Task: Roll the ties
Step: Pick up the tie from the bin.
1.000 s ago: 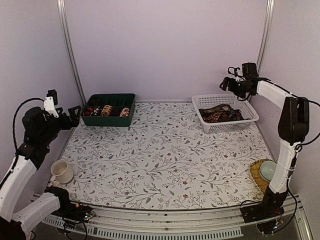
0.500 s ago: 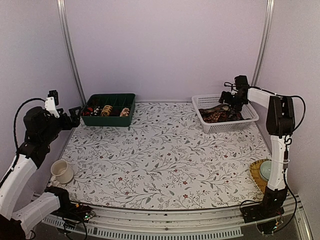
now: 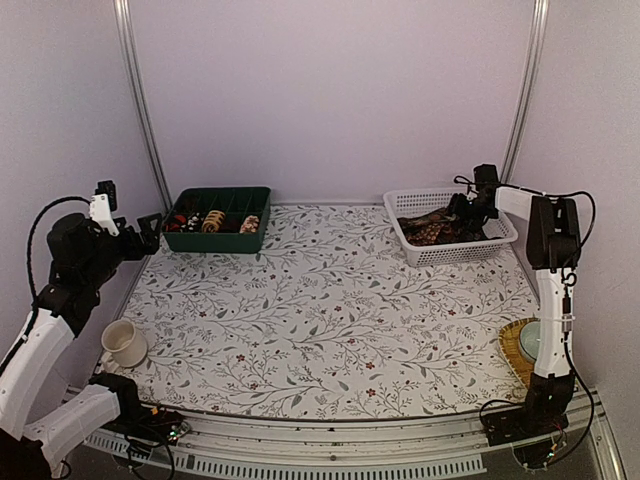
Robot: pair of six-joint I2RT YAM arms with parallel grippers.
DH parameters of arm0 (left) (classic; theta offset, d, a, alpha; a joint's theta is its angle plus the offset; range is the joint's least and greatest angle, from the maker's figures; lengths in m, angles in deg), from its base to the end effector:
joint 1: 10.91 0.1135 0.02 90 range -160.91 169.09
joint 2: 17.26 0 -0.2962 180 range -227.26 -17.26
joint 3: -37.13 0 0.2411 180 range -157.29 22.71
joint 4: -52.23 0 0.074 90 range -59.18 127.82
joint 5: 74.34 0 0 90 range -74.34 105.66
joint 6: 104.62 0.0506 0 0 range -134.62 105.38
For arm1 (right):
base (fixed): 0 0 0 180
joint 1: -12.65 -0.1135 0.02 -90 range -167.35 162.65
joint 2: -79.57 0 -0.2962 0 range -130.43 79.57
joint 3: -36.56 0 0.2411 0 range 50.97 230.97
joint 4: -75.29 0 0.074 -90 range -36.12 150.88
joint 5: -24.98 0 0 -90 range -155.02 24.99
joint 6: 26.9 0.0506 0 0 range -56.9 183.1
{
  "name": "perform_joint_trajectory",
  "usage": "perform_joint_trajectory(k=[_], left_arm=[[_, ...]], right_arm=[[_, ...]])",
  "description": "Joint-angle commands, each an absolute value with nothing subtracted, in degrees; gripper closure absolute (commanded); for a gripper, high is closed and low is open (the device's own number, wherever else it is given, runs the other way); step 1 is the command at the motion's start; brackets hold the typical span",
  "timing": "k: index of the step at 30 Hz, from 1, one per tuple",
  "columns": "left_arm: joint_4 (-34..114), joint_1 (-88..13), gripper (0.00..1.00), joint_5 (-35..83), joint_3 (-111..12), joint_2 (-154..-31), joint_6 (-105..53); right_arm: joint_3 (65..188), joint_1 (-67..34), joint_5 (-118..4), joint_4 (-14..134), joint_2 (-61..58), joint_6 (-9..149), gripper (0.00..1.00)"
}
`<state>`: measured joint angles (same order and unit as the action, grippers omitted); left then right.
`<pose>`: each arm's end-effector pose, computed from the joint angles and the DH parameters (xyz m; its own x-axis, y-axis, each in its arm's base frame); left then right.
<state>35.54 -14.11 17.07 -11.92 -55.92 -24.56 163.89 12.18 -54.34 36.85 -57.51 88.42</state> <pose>0.1494 -0.0096 0.3283 -0.1218 -0.1660 -0.9786 0.0601 0.9829 -0.1742 0.5569 0.0139 0.1822 -0.7300 0.4143 -0.5435 0.1998 0.8899 0.4100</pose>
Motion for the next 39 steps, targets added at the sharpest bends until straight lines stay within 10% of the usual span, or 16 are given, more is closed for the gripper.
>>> perform_joint_trajectory(k=[1, 7, 15, 39], left_arm=[[34.94, -13.46, 0.00, 16.26, -11.39, -56.28, -24.91], [34.75, -13.44, 0.00, 16.01, -11.48, -56.68, -24.91], [34.74, -13.37, 0.00, 15.92, -11.59, -57.23, -24.91], [34.92, -12.54, 0.00, 16.84, -11.78, -57.78, -25.06]], right_arm=[[165.75, 11.85, -52.52, 39.05, -62.88, 89.58, 0.30], [165.92, 11.78, -54.15, 39.18, -62.78, 89.65, 0.41], [163.71, 11.69, -61.23, 37.59, -58.46, 88.32, 0.21], [163.82, 8.83, -65.87, 41.11, -53.01, 87.37, 0.31]])
